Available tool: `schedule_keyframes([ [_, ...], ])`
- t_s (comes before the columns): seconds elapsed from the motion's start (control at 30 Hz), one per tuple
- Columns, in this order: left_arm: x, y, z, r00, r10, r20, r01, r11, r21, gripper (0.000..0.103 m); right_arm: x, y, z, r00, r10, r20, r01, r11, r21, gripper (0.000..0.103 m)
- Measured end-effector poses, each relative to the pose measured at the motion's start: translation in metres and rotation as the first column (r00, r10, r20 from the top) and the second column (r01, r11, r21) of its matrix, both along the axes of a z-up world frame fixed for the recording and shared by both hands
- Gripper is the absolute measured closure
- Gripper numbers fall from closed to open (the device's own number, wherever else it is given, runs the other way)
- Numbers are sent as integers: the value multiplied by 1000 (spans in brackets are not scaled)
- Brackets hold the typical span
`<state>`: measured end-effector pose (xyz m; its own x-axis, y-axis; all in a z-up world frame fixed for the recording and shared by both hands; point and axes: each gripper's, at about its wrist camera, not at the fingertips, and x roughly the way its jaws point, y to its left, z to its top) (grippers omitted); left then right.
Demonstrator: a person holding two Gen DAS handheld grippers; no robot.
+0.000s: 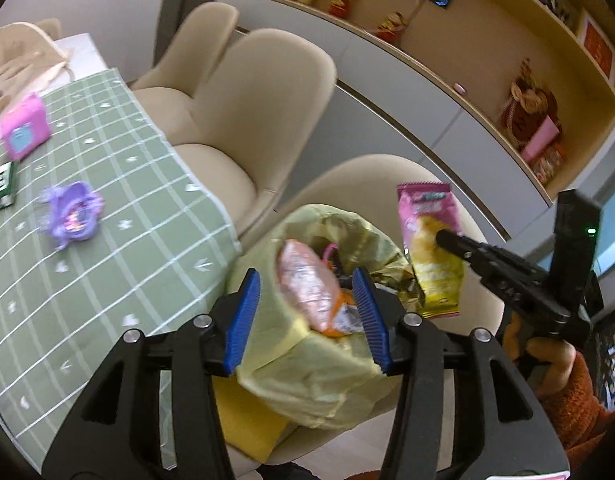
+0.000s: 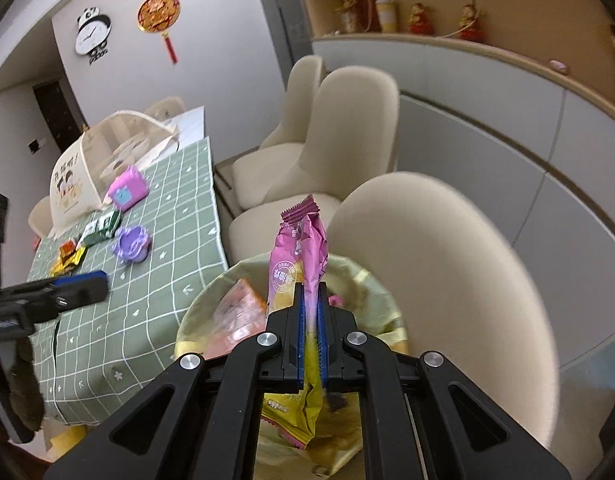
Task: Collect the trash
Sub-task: 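Open both tools over the bag, dropping both items, and return toward the table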
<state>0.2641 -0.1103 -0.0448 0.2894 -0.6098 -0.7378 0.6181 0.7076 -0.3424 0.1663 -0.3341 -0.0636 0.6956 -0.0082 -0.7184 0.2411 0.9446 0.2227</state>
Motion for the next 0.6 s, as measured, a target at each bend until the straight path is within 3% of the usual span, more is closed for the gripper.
schedule_keyframes([
  [0.23,2,39,0,997,75,-9,-75,997,-8,57,23,20,-27,998,46,-47,-44,998,45,95],
  [0.37,4,56,0,995,103,-7,-103,995,-16,57,30,28,-37,996,31,-88,-30,999,20,93],
  [0.47,5,63,0,993,119,-12,-120,993,-22,56,28,32,-35,996,23,-85,-23,1000,-7,86],
  [0.53,7,69,-1,991,129,-19,-130,991,-25,56,26,30,-34,997,18,-81,-19,1000,-8,74],
  [0.6,8,75,-3,990,141,-31,-141,989,-30,56,24,27,-30,997,12,-71,-12,1000,3,73],
])
